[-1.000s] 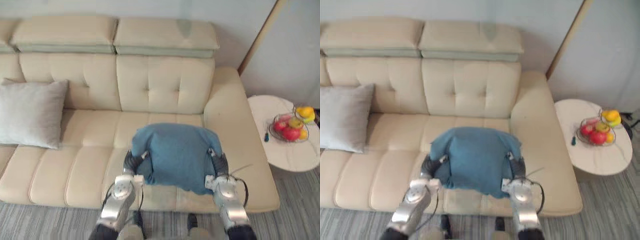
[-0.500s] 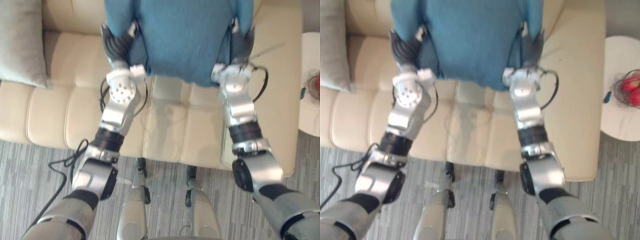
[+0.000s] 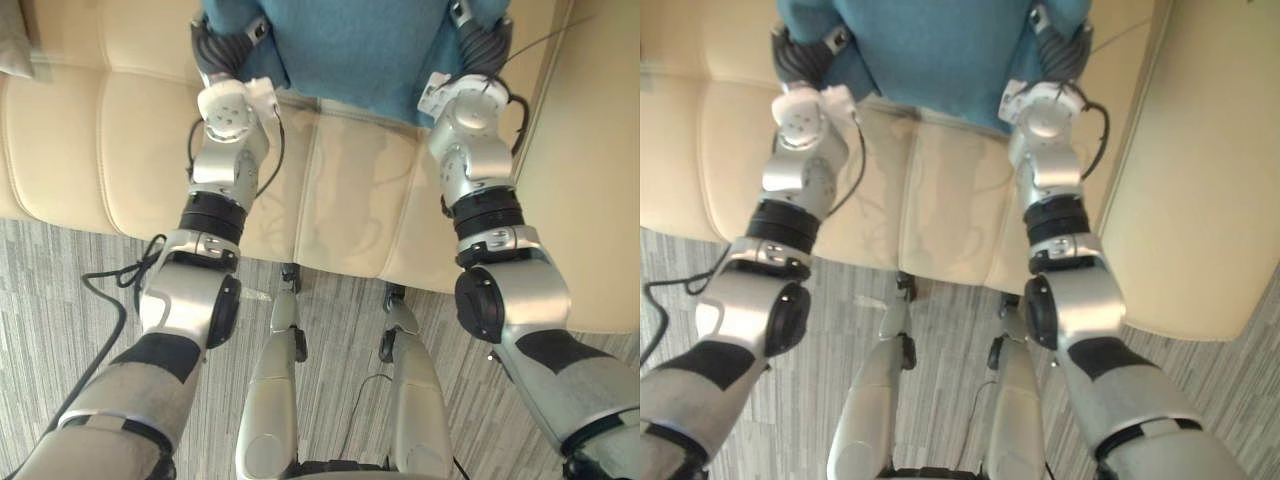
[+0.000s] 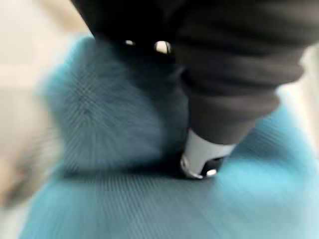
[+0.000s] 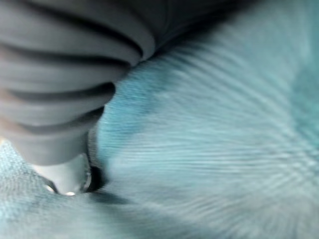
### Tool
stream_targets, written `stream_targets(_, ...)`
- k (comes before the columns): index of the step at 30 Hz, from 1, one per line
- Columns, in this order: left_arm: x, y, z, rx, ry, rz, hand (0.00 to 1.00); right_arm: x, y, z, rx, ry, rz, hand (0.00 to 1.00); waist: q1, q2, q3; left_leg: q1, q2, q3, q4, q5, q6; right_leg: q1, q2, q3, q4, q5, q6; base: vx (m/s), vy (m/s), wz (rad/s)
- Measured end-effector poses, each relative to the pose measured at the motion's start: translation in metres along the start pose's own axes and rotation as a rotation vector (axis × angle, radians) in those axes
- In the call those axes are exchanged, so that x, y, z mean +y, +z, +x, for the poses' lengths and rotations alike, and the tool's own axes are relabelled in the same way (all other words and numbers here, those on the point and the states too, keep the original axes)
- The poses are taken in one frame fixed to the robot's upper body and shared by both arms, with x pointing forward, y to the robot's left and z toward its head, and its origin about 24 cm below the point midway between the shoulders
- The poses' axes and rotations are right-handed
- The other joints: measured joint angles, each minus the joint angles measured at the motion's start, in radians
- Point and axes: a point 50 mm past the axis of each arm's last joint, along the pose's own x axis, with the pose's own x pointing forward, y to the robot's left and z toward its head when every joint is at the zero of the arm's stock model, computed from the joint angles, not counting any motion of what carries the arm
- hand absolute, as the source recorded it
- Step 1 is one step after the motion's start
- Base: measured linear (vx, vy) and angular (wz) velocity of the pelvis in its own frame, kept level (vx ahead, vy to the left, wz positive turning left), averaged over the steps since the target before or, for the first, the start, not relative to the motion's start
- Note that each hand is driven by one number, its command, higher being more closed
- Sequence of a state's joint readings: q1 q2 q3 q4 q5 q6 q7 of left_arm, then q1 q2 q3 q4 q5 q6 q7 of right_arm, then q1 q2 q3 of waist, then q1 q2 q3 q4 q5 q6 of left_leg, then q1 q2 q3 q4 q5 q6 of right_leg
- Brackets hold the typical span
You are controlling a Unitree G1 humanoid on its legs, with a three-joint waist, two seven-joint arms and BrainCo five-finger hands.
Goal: Pick up cushions and gather them together orderly.
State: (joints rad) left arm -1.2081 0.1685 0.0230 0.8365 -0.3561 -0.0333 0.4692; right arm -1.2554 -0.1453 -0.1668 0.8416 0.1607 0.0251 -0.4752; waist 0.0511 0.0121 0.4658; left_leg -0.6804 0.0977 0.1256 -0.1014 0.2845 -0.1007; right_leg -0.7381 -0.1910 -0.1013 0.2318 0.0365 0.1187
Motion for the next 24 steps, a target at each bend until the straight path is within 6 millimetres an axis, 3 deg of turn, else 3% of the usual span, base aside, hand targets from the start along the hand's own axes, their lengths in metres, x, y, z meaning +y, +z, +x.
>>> stream_targets(9,0.04,-0.029,-0.006,0.051,0.039,-0.012,0.0,-0.025,-0.032,-0.01,0.037,0.004,0.051,0.0,0.002,0.0,0.0,0.019,0.011,-0.002,0.015,0.001,-0.003,-0.013,0.001,-0.003,0.099,-0.058,-0.015,0.02,-0.043,0.04)
stream_targets(13,0.071,-0.033,-0.006,0.042,0.069,0.018,0.0,-0.063,-0.044,-0.015,0.023,-0.023,0.018,0.0,0.004,-0.001,0.0,0.059,0.013,-0.001,0.011,0.001,-0.003,0.018,0.001,-0.003,0.114,-0.066,-0.015,0.01,-0.017,0.0)
stream_targets(16,0.115,-0.044,-0.019,0.038,0.135,0.023,0.0,-0.114,-0.058,-0.029,0.005,-0.074,-0.036,0.0,0.002,-0.003,-0.003,0.144,0.013,0.002,0.001,-0.004,-0.007,0.1,0.002,-0.004,0.106,-0.074,-0.01,0.02,-0.021,-0.01)
stream_targets(17,0.119,-0.047,-0.022,0.037,0.14,0.027,0.0,-0.121,-0.061,-0.032,0.007,-0.083,-0.041,0.0,0.003,-0.003,-0.003,0.154,0.013,0.002,0.001,-0.007,-0.008,0.113,0.002,-0.005,0.105,-0.077,-0.011,0.03,-0.039,0.01)
stream_targets(19,0.148,-0.069,-0.046,0.071,0.177,0.05,0.0,-0.155,-0.084,-0.055,0.055,-0.121,-0.076,0.0,0.005,-0.004,-0.006,0.217,0.017,0.003,0.008,-0.026,-0.011,0.185,0.007,-0.01,0.087,-0.082,-0.012,0.02,-0.051,-0.02)
stream_targets(20,0.15,-0.075,-0.05,0.085,0.178,0.053,0.0,-0.159,-0.088,-0.059,0.066,-0.125,-0.081,0.0,0.006,-0.004,-0.007,0.226,0.018,0.003,0.011,-0.033,-0.011,0.196,0.007,-0.011,0.086,-0.084,-0.012,0.03,-0.056,-0.01)
stream_targets(22,0.17,-0.129,-0.098,0.261,0.21,0.06,0.0,-0.185,-0.132,-0.102,0.216,-0.149,-0.113,0.0,0.007,-0.007,-0.064,0.268,0.017,0.001,0.019,-0.069,-0.009,0.251,0.006,-0.023,0.076,-0.102,-0.01,0.05,-0.052,0.06)
stream_targets(23,0.173,-0.139,-0.108,0.297,0.219,0.059,0.0,-0.189,-0.14,-0.111,0.247,-0.153,-0.117,0.0,0.007,-0.008,-0.083,0.269,0.017,0.001,0.019,-0.071,-0.008,0.252,0.006,-0.024,0.076,-0.105,-0.01,0.09,-0.045,0.08)
stream_targets(24,0.178,-0.158,-0.13,0.374,0.233,0.052,0.0,-0.194,-0.156,-0.129,0.313,-0.157,-0.117,0.0,0.007,-0.013,-0.114,0.281,0.017,0.0,0.019,-0.073,-0.013,0.267,0.004,-0.026,0.076,-0.11,-0.01,0.13,-0.037,0.07)
